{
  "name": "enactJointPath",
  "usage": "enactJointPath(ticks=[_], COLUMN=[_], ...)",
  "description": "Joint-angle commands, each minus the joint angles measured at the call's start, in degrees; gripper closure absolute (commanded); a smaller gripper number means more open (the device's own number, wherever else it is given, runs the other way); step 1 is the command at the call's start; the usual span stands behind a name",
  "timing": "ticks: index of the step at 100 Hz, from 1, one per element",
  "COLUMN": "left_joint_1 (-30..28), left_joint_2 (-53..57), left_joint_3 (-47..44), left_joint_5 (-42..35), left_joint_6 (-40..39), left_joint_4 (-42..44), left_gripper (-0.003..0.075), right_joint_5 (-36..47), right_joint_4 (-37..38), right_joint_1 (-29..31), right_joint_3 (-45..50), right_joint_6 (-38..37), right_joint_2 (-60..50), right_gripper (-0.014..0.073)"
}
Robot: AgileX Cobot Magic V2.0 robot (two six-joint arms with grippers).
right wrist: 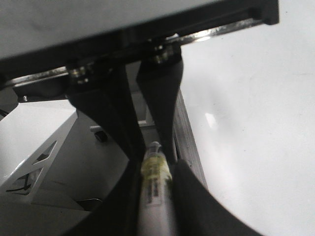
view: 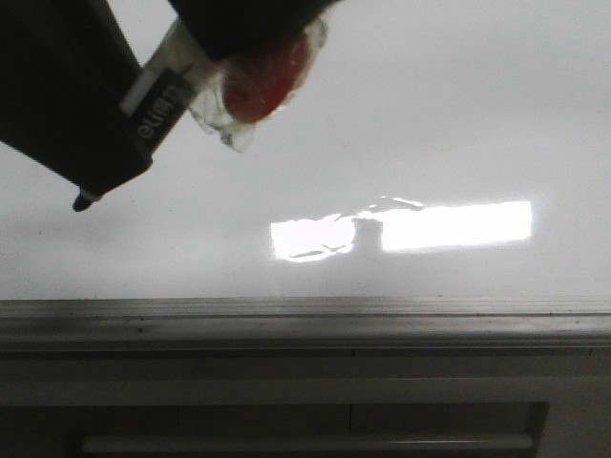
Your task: Write number 0 on whiteboard
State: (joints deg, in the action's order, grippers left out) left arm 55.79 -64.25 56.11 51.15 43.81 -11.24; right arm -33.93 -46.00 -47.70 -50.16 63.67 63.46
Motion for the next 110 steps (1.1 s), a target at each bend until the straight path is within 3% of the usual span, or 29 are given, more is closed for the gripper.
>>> enactJointPath(ticks=[1, 18, 24, 31, 43, 52, 65, 83, 110], left_joint_1=[0.39, 0.28, 0.28, 0.28, 0.28, 0.28, 0.28, 0.28, 0.28], left_joint_2=[2.36, 7.73, 10.91, 15.05, 23.47, 30.43, 38.82, 44.81, 45.26], left_joint_3=[2.03, 2.28, 2.28, 1.36, -2.58, -7.03, -13.74, -20.65, -21.77], left_joint_5=[-7.58, -7.6, -7.98, -10.22, -16.21, -19.69, -21.74, -23.65, -23.65], left_joint_6=[-2.83, -13.24, -16.15, -19.86, -26.83, -36.05, -50.3, -62.98, -64.27], left_joint_4=[-1.62, -1.62, -1.62, -1.62, 0.51, 6.77, 20.3, 30.25, 30.09], left_gripper=[0.0634, 0.0314, 0.0272, 0.0304, 0.043, 0.0548, 0.0743, 0.074, 0.074], right_joint_5=[0.54, 0.54, 0.76, 2.31, 6.61, 12.73, 28.57, 40.64, 39.72], right_joint_4=[-3.25, -1.37, 0.31, 2.43, 7.71, 11.06, 11.19, 11.19, 11.19], right_joint_1=[0.25, 2.55, 3.6, 4.61, 5.89, 6.91, 8.4, 9.23, 9.23], right_joint_3=[-1.87, -1.77, -1.4, -0.09, 4.74, 8.63, 13.04, 13.16, 12.91], right_joint_6=[-0.57, -0.62, -1.16, -3.1, -5.88, -6.72, -6.72, -5.52, -5.09], right_joint_2=[-0.86, -4.17, -6.08, -8.47, -13.13, -16.49, -18.45, -15.26, -7.89], right_gripper=[0.0662, 0.0657, 0.0657, 0.0657, 0.065, 0.0648, 0.0648, 0.0648, 0.0648])
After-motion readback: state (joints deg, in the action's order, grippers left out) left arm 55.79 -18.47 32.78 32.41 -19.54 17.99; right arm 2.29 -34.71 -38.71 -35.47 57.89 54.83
